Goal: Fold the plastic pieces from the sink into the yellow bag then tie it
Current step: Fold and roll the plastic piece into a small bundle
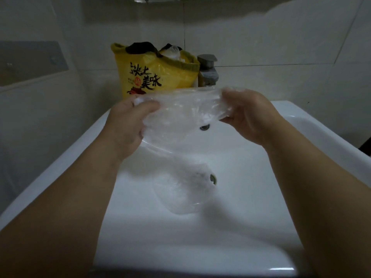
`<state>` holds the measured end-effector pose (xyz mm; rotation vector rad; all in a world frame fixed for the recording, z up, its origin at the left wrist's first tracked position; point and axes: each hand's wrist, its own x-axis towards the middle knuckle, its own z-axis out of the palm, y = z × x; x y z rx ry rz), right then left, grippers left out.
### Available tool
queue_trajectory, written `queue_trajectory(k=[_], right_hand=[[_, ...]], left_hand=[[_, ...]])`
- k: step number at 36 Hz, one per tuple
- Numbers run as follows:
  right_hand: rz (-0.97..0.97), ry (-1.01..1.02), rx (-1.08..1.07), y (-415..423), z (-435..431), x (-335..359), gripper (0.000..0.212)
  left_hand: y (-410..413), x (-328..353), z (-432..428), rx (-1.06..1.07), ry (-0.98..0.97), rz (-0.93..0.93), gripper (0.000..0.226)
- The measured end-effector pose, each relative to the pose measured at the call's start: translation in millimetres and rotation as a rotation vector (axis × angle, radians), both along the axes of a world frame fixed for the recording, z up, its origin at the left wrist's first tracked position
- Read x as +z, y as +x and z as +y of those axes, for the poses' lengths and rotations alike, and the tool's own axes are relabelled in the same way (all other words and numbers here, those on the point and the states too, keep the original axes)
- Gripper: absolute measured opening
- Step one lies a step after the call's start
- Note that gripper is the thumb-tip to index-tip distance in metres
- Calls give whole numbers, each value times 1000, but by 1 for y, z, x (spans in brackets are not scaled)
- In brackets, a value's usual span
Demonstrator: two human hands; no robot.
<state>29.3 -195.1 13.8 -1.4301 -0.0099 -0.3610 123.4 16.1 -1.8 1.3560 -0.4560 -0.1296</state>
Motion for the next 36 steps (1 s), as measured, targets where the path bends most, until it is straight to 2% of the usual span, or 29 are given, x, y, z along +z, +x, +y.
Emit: queue_trajectory(k=[2,5,8,14,15,18,19,22,24,26,29,32,33,36], right_hand=[[-21,21,-4,0,1,-1,24],[-8,-46,-134,4,1,-4,10],[11,-87,-192,5,3,-6,12],[27,-47,-262,5,7,-7,22],[30,-39,-265,5,8,-7,21],[45,-9,-256,5,5,-6,21],[58,-3,-235,5,2,-6,21],[100,6,-98,0,-2,-5,11],[164,-50,34,-4,-4,-4,9],[274,-137,185,-7,-5,-3,21],[429,-282,348,-9,0,-1,37],[459,-314,362,-8,6,-1,45],[458,-329,356,-8,9,-1,41],[447,-399,346,-11,17,-2,11]], left_hand=[[1,-2,-4,33,46,-2,25],[0,-9,-7,190,200,-67,3],[-1,-11,-7,218,230,-34,4],[-15,-2,-2,-243,121,408,72],[-17,-2,-3,-283,130,426,72],[-19,-4,-6,-242,154,341,13],[-18,-2,-7,-209,131,318,3],[-8,1,-2,-92,-41,331,21],[-6,4,1,-72,-208,353,20],[-5,3,2,-77,-333,366,19],[-6,1,1,-92,-361,362,38],[-11,2,-4,-146,-299,304,28],[-12,2,-7,-144,-272,283,26],[-14,1,-10,-153,-291,230,31]])
